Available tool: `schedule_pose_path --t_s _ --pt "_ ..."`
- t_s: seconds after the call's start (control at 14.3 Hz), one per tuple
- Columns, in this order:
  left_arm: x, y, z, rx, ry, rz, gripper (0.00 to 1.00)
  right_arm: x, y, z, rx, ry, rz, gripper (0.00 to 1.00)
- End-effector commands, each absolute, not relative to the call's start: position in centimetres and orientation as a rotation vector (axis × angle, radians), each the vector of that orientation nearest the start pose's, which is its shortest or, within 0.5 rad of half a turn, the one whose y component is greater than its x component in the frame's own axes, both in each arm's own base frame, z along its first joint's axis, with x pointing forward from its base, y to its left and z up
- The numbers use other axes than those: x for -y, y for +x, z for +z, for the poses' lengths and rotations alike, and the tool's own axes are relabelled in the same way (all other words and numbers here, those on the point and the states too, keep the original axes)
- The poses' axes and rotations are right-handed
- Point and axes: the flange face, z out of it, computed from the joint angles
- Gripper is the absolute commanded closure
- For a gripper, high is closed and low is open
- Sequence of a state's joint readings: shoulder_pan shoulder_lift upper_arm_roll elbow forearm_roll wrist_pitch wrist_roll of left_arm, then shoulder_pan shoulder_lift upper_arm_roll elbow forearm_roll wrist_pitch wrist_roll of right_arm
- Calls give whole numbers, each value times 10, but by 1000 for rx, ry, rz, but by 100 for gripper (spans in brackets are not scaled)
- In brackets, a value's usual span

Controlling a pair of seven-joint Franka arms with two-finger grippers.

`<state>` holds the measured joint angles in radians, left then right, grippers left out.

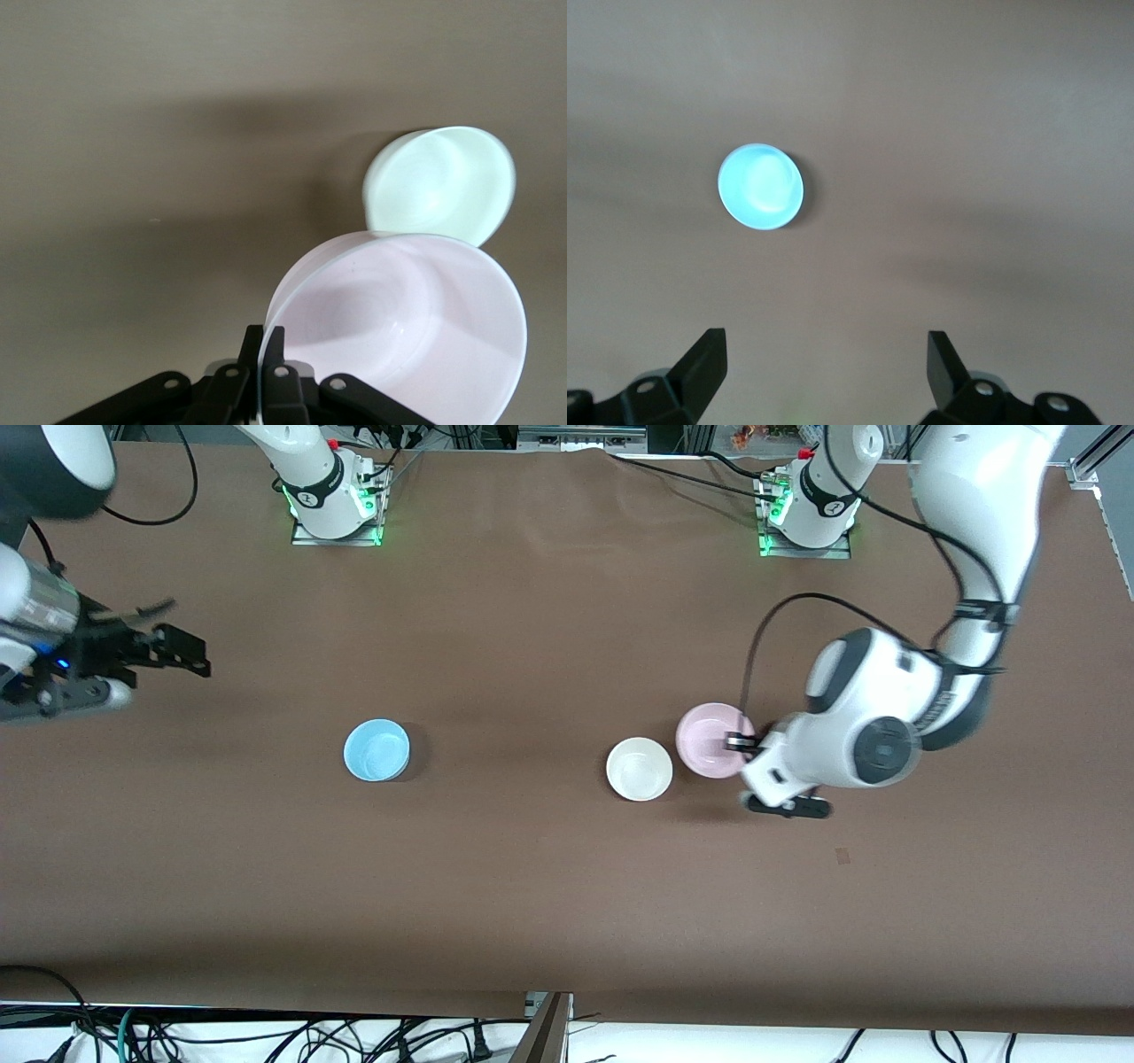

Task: Stack pink and blue bowls on white bowl
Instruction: 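Lower the pink bowl into the white bowl while the right gripper reaches the blue bowl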

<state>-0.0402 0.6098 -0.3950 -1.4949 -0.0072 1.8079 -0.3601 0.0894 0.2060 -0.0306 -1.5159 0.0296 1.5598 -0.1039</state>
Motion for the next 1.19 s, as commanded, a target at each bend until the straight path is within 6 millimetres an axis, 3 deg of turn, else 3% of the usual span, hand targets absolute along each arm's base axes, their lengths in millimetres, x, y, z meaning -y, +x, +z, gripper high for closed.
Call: schedule_pose_path --t_s 0.0,0.21,0.28,0.49,0.7,1.12 --pt "286 632 296 84 -3236 488 100 -54 622 488 218 -3077 352 0" --pt "302 635 277 131 -3265 420 100 -64 629 460 174 -3082 399 0" --pt "302 636 275 131 -3266 404 100 -66 632 440 184 -3081 418 0" --pt "316 632 260 98 -3265 383 100 -105 626 367 263 -3097 369 0" --pt "316 634 248 41 -3231 291 100 -106 607 303 265 -3107 268 0" --pt "322 632 248 51 -3218 278 100 -106 603 228 235 -3113 170 1"
